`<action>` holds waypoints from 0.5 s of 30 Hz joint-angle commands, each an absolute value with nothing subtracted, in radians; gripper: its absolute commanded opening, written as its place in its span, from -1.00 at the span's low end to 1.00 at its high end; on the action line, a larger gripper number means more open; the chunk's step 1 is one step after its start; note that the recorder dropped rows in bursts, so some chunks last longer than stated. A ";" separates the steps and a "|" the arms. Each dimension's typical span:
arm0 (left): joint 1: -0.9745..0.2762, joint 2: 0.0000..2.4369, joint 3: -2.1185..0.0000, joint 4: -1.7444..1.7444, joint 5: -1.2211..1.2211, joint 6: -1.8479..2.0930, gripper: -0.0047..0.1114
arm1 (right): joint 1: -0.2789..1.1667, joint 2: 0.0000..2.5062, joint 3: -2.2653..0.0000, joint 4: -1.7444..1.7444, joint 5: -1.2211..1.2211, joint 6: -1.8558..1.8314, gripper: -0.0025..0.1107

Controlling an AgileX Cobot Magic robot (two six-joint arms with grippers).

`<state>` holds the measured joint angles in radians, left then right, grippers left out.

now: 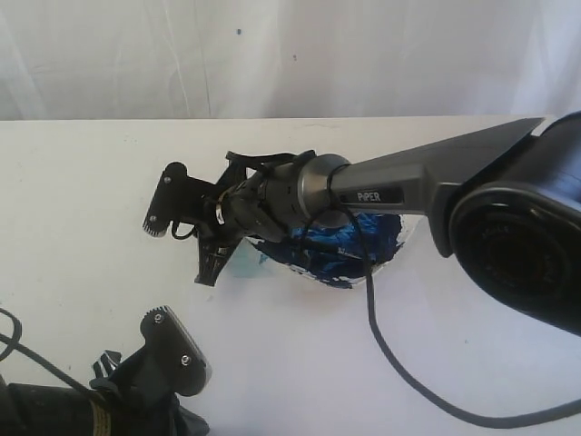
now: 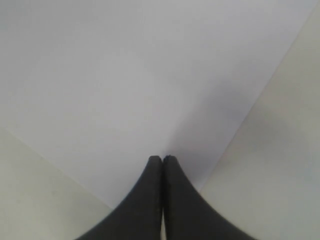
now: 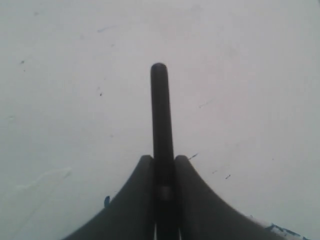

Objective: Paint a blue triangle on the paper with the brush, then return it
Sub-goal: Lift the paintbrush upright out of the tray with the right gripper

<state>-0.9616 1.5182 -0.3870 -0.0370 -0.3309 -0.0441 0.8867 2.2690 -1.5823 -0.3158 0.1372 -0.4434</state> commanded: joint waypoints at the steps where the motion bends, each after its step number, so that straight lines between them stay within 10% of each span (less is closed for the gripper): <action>1: -0.958 1.523 -0.380 -0.044 -0.298 -0.045 -0.92 | 0.886 2.202 -1.585 -0.309 0.098 -0.377 -0.84; 15: -0.958 1.523 -0.380 -0.044 -0.298 -0.045 -0.92 | 0.832 1.996 -1.583 -0.304 0.066 -0.080 -0.96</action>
<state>-0.9616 1.5182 -0.3870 -0.0370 -0.3309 -0.0441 0.8474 2.0260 -1.5823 -0.3083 0.0758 -0.1184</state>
